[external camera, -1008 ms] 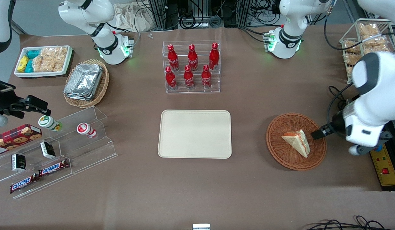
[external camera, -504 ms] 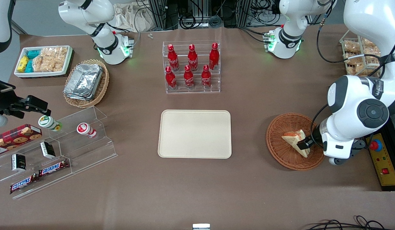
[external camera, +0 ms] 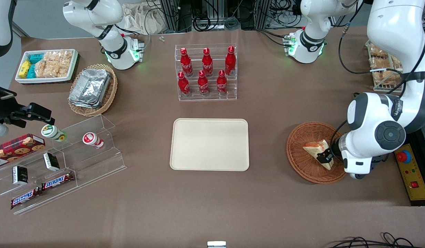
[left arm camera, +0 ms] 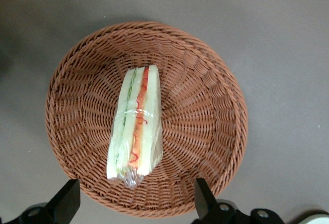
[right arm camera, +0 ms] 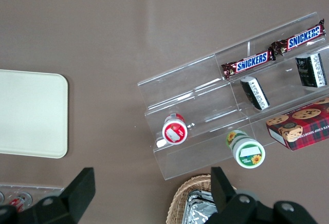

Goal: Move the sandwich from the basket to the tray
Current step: 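Lower the open left gripper around the wrapped sandwich and close it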

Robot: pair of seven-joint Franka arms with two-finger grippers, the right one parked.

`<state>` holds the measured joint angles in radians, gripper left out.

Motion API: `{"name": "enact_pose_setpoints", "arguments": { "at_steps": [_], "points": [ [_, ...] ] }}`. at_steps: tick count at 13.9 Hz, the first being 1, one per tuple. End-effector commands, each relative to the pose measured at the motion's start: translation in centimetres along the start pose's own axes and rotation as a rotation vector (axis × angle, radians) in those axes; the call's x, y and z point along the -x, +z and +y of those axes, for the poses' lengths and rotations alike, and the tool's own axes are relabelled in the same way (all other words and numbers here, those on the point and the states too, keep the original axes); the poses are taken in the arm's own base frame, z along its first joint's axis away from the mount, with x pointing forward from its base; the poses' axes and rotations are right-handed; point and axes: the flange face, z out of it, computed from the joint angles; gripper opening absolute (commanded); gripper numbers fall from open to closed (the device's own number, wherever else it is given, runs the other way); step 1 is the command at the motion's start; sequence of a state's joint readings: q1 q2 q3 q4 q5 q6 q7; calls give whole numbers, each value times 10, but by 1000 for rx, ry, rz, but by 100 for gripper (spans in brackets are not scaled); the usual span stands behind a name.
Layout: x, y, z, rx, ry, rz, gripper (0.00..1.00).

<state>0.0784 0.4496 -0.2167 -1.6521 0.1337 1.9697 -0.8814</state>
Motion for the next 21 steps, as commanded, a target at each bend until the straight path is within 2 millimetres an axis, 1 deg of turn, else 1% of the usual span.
{"name": "enact_pose_setpoints", "arguments": {
  "at_steps": [1, 2, 7, 9, 15, 18, 19, 20, 21],
  "points": [
    [-6, 15, -12, 13, -30, 22, 100],
    [-12, 23, -14, 28, -44, 27, 100],
    [-14, 47, -7, 35, -94, 17, 100],
    [-17, 48, -8, 47, -127, 12, 100],
    [-4, 84, -9, 58, -122, 10, 100],
    [-4, 88, -10, 64, -124, 11, 100],
    [-5, 91, -10, 67, -125, 12, 94],
    [-4, 95, -8, 69, -122, 10, 76],
    [-4, 95, -8, 69, -122, 10, 54]
  ]
}}
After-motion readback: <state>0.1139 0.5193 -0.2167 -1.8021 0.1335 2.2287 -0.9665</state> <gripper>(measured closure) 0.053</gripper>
